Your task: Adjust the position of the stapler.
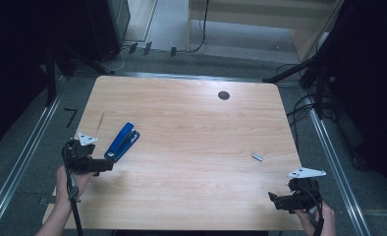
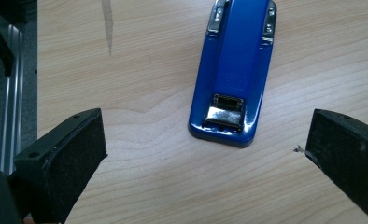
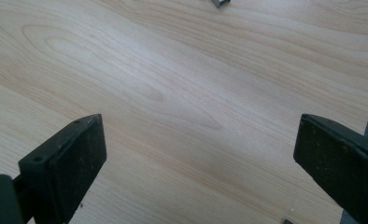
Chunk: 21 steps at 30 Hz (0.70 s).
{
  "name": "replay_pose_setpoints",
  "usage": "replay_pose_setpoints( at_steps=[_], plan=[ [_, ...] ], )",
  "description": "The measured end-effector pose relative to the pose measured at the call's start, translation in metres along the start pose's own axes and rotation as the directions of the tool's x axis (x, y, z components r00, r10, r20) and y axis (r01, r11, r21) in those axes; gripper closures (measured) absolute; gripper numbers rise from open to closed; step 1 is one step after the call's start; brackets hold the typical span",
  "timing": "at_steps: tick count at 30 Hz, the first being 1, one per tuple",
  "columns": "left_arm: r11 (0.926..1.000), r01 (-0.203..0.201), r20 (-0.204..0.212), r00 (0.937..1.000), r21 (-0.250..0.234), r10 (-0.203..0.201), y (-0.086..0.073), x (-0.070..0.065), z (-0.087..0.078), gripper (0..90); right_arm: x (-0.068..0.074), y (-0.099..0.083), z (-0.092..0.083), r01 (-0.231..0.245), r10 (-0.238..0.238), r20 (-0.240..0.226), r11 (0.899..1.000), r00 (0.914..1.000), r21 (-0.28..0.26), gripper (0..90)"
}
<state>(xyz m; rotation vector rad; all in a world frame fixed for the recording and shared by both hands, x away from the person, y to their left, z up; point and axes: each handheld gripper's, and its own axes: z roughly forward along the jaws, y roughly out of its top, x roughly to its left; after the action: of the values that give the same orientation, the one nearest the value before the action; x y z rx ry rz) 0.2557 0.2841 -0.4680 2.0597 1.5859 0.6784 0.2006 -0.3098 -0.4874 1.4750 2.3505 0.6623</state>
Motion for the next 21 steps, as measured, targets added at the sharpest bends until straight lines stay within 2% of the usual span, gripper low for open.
replay_pose_setpoints(
  at_steps=[7,13,16,17,21],
  plan=[
    [1.0000,-0.009,0.018,0.9998,-0.002,0.009,0.001,-0.001,0.004,0.0,-0.001,-0.001,0.001,0.009,-0.009,-0.006,1.000,0.9999,0.005,2.2],
    [0.9998,-0.018,0.035,0.9992,-0.013,0.018,0.008,-0.005,0.008,0.0,0.000,-0.001,0.001,0.016,-0.016,-0.021,1.000,0.9996,0.013,2.2],
    [0.9998,-0.018,0.043,0.9989,-0.010,0.019,0.009,-0.006,0.011,0.0,-0.001,-0.002,0.002,0.004,-0.004,-0.016,1.000,0.9999,0.016,2.2],
    [0.9997,-0.022,0.066,0.9976,-0.008,0.023,0.009,-0.006,0.014,0.0,-0.002,-0.003,0.002,-0.001,0.001,-0.018,1.000,0.9998,0.020,2.2],
    [0.9998,-0.020,0.089,0.9958,-0.007,0.020,0.012,-0.006,0.019,0.0,-0.004,-0.004,0.004,-0.014,0.014,-0.026,1.000,0.9996,0.027,2.3]
  ],
)
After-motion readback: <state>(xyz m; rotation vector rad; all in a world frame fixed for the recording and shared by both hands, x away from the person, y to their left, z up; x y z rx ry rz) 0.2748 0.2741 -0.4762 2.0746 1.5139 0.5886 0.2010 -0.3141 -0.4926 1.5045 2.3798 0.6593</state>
